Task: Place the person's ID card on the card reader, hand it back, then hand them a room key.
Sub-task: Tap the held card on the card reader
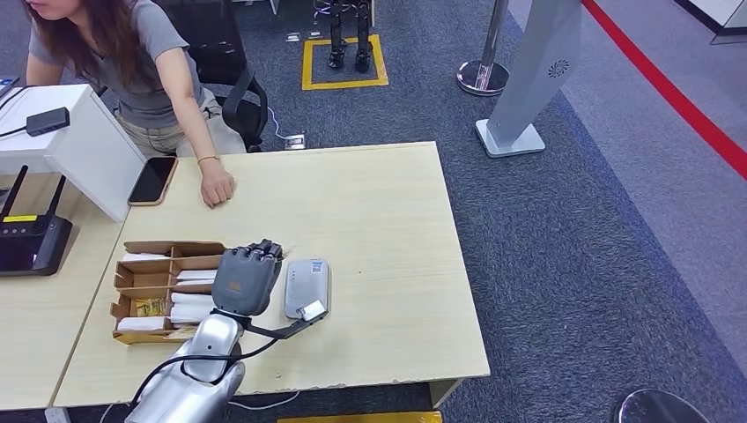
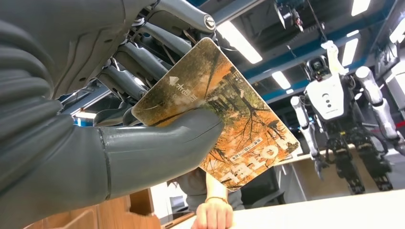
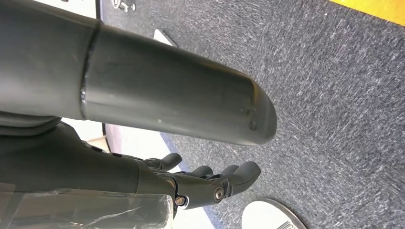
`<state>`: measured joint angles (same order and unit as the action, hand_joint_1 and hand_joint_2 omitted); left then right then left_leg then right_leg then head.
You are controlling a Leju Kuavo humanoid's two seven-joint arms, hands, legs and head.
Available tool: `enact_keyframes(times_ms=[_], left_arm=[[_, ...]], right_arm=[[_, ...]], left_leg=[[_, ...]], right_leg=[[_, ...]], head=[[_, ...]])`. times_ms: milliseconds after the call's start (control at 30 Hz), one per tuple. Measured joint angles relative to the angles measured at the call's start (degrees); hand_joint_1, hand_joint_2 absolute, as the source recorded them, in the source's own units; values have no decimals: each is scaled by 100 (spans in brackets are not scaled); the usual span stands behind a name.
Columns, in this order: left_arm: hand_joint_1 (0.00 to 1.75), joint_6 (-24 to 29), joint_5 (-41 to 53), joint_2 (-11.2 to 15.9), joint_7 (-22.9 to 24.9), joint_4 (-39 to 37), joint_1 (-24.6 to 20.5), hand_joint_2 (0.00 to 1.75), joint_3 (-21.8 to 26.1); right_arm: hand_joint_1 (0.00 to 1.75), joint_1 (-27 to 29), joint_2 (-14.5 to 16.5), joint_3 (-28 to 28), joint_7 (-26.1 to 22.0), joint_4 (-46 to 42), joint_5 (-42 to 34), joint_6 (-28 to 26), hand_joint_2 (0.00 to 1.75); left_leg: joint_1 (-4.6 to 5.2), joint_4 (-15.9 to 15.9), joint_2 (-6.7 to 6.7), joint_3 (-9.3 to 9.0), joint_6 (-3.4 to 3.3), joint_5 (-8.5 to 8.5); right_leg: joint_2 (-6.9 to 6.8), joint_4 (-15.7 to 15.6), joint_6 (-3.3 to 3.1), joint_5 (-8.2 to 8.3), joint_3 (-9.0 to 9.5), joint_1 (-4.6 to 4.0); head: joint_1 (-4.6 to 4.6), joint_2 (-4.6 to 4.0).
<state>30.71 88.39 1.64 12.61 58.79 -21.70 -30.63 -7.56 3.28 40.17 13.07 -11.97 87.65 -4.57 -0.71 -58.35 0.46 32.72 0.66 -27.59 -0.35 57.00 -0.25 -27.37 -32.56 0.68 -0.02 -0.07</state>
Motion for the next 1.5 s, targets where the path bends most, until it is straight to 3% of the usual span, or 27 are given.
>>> enact_keyframes(times_ms=[833, 1500], left_arm=[[175, -240, 0, -12, 9, -428, -155, 175, -323], [175, -433, -27, -321, -216, -994, -216, 175, -706]], right_arm=[[0, -3, 0, -7, 69, -1, -87, 37, 0], [0, -17, 7, -9, 173, -1, -92, 86, 0]], left_leg=[[0, 0, -1, 0, 0, 0], [0, 0, -2, 1, 0, 0]], right_leg=[[0, 0, 0, 0, 0, 0], [-1, 0, 0, 0, 0, 0]], head=[[0, 0], [0, 0]])
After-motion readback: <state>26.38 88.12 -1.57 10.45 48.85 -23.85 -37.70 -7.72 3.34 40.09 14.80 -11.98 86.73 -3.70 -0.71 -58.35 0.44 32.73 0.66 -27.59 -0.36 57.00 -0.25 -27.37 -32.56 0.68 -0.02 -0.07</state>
